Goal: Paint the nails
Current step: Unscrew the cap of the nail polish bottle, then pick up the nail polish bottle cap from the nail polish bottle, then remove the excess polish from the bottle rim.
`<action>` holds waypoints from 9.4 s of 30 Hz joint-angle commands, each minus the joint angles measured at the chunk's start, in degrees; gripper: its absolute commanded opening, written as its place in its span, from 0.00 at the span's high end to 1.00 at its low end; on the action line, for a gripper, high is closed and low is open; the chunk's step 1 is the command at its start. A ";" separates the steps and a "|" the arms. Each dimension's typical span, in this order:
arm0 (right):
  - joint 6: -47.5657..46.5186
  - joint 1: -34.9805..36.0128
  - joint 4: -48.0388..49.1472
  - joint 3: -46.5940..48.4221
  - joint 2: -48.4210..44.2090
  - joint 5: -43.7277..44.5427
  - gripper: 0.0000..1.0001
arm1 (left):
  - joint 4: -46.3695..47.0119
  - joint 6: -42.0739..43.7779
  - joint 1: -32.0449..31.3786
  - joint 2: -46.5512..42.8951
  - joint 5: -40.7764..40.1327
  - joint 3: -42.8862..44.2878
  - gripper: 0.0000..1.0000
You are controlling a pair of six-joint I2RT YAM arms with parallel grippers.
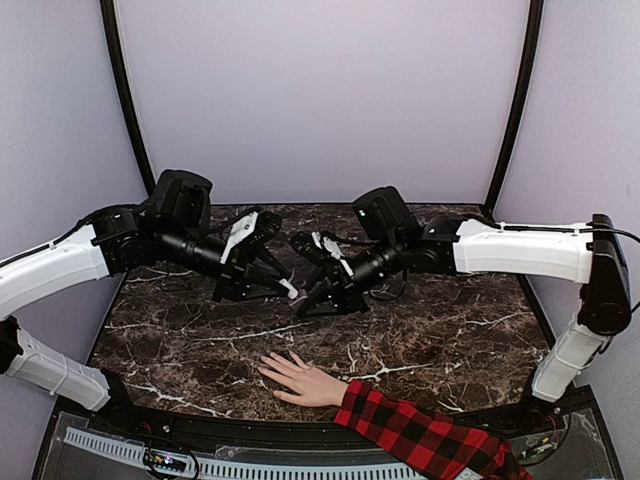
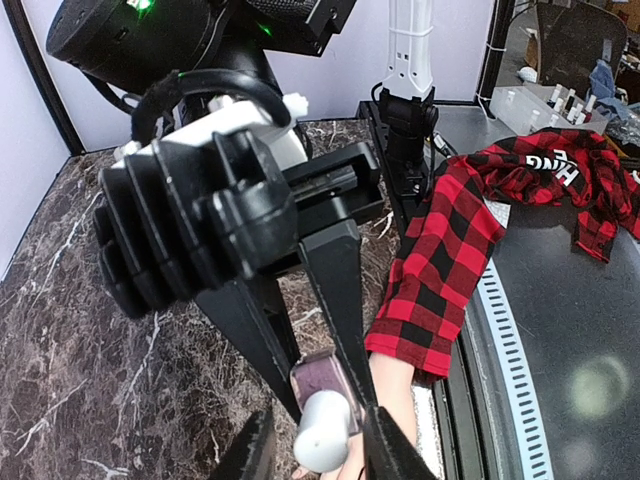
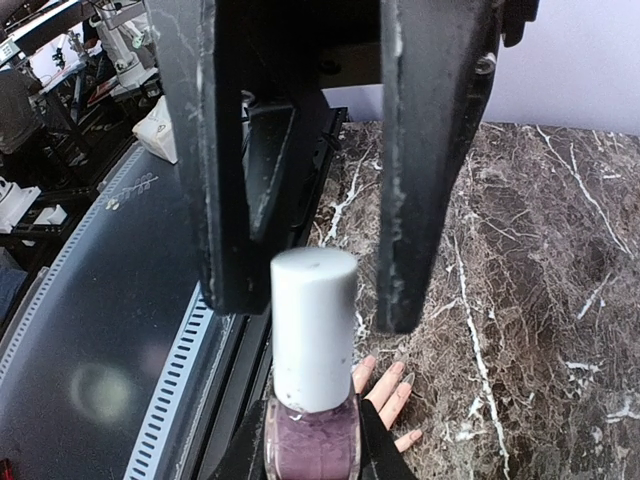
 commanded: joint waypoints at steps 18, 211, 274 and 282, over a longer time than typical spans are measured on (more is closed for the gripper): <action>3.65 0.65 7.68 -0.76 -3.48 16.19 1.00 | 1.80 -4.82 -0.28 0.74 -1.61 -0.39 0.97; 1.67 0.95 10.29 -3.88 -4.28 14.62 1.00 | 3.82 -10.21 3.06 -2.21 -7.97 0.32 1.00; 2.13 0.95 11.39 -4.94 -4.63 17.20 1.00 | 1.23 -10.53 4.77 -2.87 -6.35 0.10 1.00; 2.33 0.89 11.08 -5.11 -4.65 18.53 1.00 | 2.26 -12.00 5.67 -5.16 -7.66 -0.67 1.00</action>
